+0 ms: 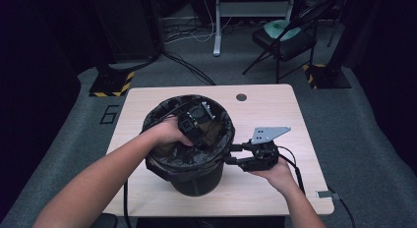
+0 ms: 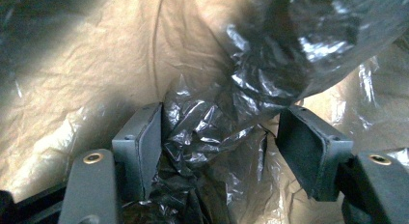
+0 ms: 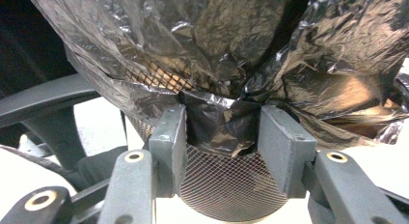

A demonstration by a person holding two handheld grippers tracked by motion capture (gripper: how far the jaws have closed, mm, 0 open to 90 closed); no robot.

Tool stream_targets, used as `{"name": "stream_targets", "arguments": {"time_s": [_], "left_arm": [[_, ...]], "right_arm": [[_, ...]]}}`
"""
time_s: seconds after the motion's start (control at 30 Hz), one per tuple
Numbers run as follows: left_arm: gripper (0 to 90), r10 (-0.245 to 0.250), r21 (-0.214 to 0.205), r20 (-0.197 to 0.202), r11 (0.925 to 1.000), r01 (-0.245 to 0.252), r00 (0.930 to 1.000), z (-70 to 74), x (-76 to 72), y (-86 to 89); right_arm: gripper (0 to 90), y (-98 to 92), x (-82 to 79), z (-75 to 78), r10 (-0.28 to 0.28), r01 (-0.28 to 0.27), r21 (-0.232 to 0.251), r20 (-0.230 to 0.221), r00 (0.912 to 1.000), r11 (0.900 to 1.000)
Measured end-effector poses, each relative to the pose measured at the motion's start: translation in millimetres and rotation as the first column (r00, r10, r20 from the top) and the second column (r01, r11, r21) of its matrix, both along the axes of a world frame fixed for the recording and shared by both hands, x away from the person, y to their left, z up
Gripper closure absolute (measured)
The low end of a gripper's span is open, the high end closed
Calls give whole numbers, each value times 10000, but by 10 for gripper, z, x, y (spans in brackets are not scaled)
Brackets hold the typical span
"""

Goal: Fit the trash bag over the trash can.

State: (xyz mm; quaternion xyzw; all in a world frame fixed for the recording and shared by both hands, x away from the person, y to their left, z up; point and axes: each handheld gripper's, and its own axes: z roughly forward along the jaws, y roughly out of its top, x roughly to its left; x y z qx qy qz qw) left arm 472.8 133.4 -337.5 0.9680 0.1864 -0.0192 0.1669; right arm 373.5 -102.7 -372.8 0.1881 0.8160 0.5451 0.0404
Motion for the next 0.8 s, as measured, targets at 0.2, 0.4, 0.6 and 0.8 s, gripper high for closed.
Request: {"name": "stream_targets", "arguments": {"time_s": [0.2,0.4,0.6,0.8], "left_arm": [[340,527,499,-310,9974,-512,9981,-42,62,110],[332,665,735,-516,9953,-626,9965,-72,72,129],[335,639,781,-609,9952,-591,9961,-78,65,121],[338,681,456,-466,9968,-660,9966,-7,77,151]], "right_arm": [[522,59,15,-13,-143,143,87,46,9999,9999],[524,86,15,-17,-142,141,82,118,9998,9999],[524,82,12,-19,-169,168,113,120,9998,9998],[523,76,13,-12,-200,198,153,142,9997,9997]]}}
